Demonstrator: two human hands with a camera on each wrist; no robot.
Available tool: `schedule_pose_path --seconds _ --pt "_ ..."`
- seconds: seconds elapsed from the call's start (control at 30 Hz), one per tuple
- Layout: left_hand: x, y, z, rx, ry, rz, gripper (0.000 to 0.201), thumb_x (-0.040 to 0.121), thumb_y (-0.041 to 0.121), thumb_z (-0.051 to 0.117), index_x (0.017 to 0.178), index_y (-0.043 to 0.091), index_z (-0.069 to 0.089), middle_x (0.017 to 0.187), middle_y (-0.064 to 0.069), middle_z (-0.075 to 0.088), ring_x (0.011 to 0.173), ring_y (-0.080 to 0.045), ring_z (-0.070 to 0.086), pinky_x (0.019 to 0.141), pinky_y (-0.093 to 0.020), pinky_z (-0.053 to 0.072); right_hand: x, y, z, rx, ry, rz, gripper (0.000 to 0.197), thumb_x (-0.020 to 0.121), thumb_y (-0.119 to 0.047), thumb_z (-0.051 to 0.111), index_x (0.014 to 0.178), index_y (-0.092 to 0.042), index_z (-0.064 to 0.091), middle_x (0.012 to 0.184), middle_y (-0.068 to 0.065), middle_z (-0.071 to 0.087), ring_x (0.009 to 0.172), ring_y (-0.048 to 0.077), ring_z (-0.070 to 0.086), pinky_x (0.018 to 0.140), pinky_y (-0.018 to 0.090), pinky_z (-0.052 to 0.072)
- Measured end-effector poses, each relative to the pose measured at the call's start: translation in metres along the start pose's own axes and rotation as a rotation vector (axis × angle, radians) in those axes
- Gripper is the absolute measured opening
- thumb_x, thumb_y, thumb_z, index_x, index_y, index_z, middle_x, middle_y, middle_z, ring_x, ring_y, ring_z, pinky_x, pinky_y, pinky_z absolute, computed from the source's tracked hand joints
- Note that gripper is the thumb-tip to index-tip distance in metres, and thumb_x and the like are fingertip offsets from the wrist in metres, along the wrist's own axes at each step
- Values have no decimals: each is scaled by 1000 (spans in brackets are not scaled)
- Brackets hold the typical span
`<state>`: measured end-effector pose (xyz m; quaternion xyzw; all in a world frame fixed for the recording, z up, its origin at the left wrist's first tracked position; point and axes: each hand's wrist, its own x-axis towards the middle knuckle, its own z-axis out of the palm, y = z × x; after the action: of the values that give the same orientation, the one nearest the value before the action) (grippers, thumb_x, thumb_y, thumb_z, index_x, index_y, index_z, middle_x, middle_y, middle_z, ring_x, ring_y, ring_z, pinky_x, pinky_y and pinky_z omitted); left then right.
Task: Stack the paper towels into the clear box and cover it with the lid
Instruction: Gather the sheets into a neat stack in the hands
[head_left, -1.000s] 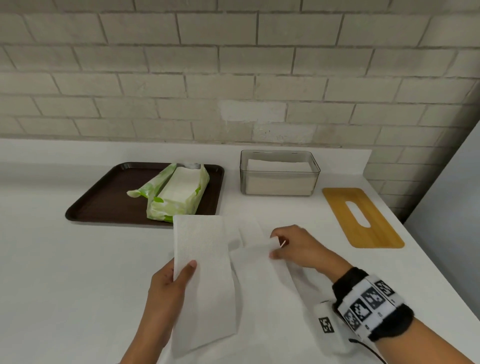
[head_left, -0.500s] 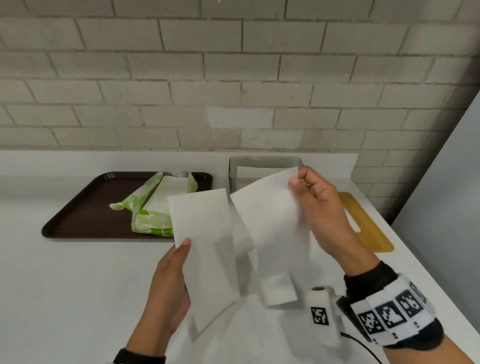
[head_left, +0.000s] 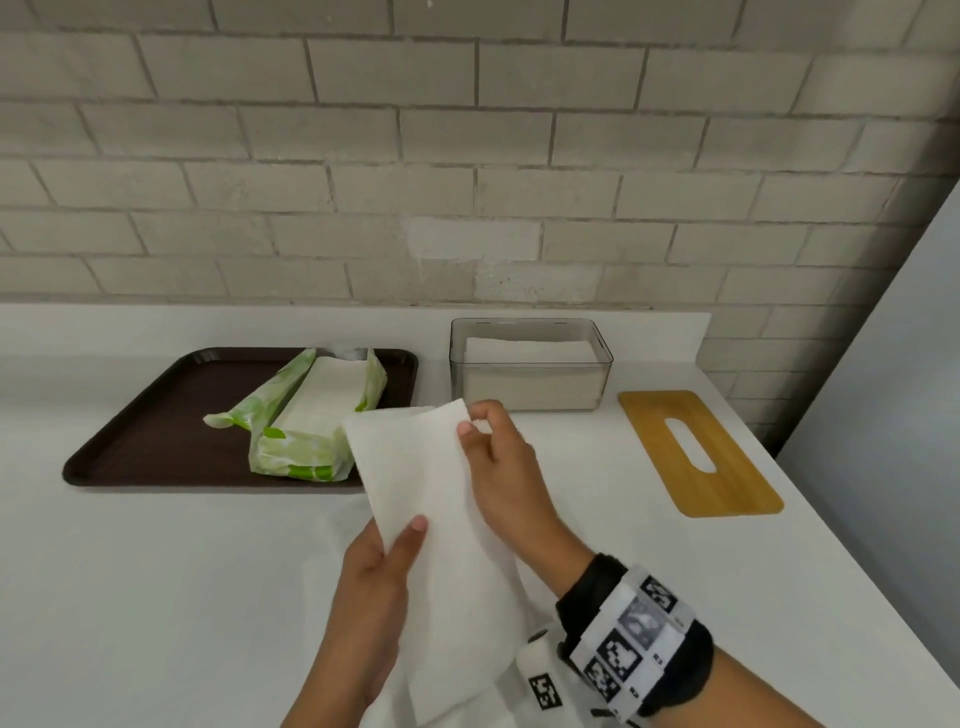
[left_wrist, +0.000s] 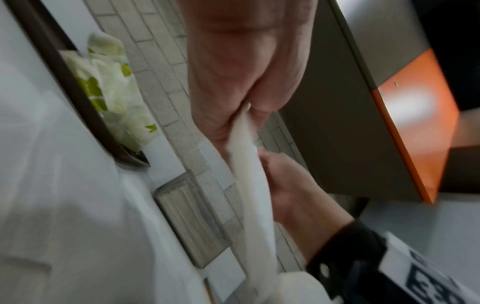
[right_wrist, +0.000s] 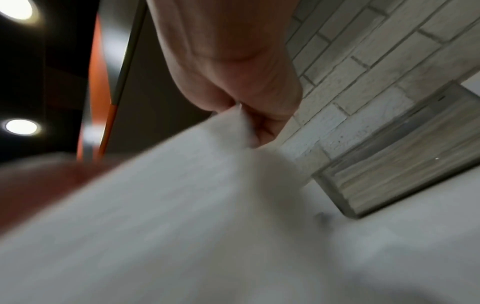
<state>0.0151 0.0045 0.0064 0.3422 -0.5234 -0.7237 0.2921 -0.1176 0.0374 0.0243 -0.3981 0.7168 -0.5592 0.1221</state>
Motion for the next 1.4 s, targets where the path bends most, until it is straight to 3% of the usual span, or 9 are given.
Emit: schedule_pose_path --seconds 0.13,0.33,0.43,0.57,0.73,0.93,1.07,1.23,1.4 --pt "2 5 -27 -76 108 -38 22 94 10 50 107 2 65 95 -18 73 88 -34 68 83 -44 51 30 2 -46 69 63 23 28 92 -4 48 84 -31 47 71 -2 58 63 -3 52 59 19 38" --pt "-2 8 -53 -112 182 -44 18 95 12 49 103 8 64 92 -13 74 88 -32 67 75 -41 50 56 46 -77 -268 -189 112 27 85 2 53 79 -24 57 81 -2 57 73 12 52 66 19 42" --pt "-3 4 -58 -113 203 -61 18 95 14 50 106 9 64 100 -16 71 92 -35 66 78 -42 50 56 67 -65 -521 -469 97 26 82 4 56 94 -18 61 97 0 57 77 10 50 68 15 37" --pt "-3 0 -58 -113 219 -72 19 94 13 51 107 7 63 98 -17 71 92 -36 66 79 -43 51 54 82 -41 -845 -780 67 60 80 -6 64 134 -19 40 129 5 43 119 23 38 93 30 38" --pt "-2 -2 -56 -123 224 -61 18 94 12 51 105 8 65 94 -16 73 90 -37 66 80 -44 51 65 91 -39 -1109 -689 330 77 73 -35 76 132 -10 33 131 10 46 124 30 38 100 42 34" --pt "4 -3 -54 -125 224 -47 17 94 12 50 102 10 65 88 -11 74 87 -33 66 72 -40 50 67 99 -58 -691 -600 473 65 78 -20 74 132 -4 44 135 8 48 125 27 46 99 30 38" --pt "9 0 -53 -168 211 -34 17 95 12 49 101 14 64 88 -8 74 89 -30 65 71 -39 49 63 67 -109 -58 -358 289 26 73 -7 76 97 -6 69 102 1 70 99 22 65 85 30 45" --pt "16 0 -44 -201 173 -30 21 95 12 49 111 12 63 105 -12 71 98 -32 65 78 -41 51 53 17 -145 740 -238 71 49 37 -34 93 79 -14 78 86 3 75 81 14 71 70 26 57" --pt "21 3 -23 -236 96 -62 24 96 16 48 115 12 62 106 -12 72 100 -31 66 84 -43 51 44 -23 -113 574 -77 14 26 74 -41 62 73 -16 69 59 -10 68 55 0 63 51 15 48"
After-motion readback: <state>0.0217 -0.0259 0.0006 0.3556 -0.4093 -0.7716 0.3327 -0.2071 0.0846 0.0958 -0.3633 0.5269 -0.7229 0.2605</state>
